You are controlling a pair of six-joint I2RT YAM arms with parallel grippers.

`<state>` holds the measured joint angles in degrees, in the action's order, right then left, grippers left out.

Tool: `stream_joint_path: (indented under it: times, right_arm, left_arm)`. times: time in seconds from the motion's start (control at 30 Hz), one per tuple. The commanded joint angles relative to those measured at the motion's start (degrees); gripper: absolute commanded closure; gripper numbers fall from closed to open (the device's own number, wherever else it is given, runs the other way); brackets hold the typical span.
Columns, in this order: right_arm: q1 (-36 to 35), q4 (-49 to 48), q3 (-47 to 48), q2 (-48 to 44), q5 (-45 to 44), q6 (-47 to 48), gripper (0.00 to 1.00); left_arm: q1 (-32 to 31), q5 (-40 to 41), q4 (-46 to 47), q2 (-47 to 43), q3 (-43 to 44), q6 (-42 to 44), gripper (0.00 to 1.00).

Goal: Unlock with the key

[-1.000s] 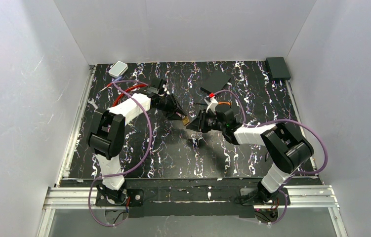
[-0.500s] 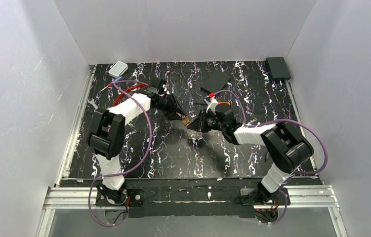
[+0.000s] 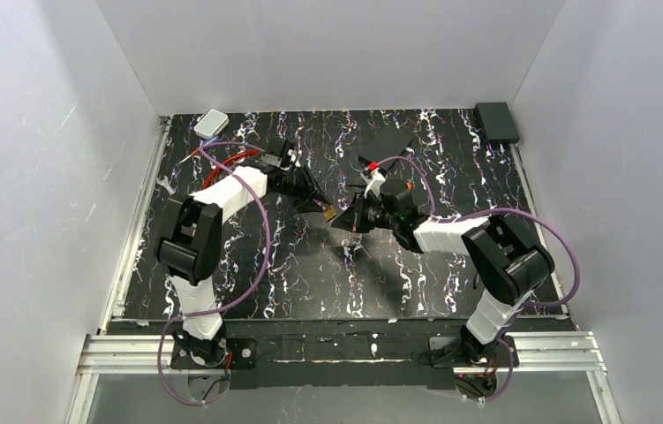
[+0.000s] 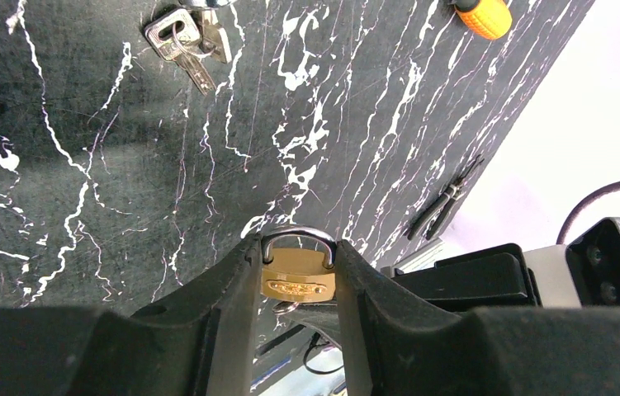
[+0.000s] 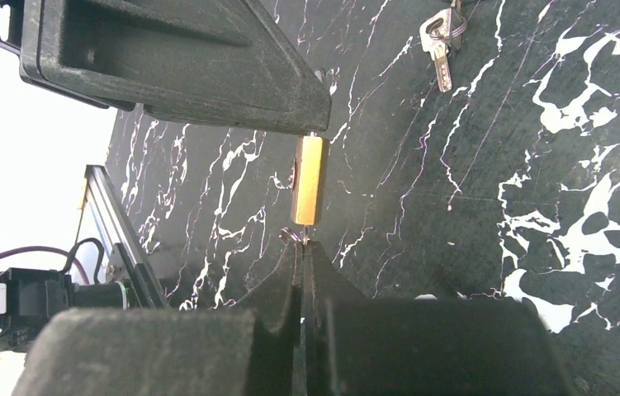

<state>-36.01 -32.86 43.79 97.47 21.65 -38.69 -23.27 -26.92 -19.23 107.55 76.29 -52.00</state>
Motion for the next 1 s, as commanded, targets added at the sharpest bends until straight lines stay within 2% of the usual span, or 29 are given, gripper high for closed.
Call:
stream_joint_path:
  times: [0.0,0.97]
  right_arm:
    - [0.3,-3.5,2.9,0.5,-0.7,0.8,0.99]
    - [6.1,-35.6,-2.6,8.7,8.0,-23.0,0.99]
  left_arm:
    - [-0.6,-3.4,-1.0,-2.8,0.3,0.5,1.00]
    - [-0.5,-6.1,10.0,-7.9,-3.9,-1.7,1.00]
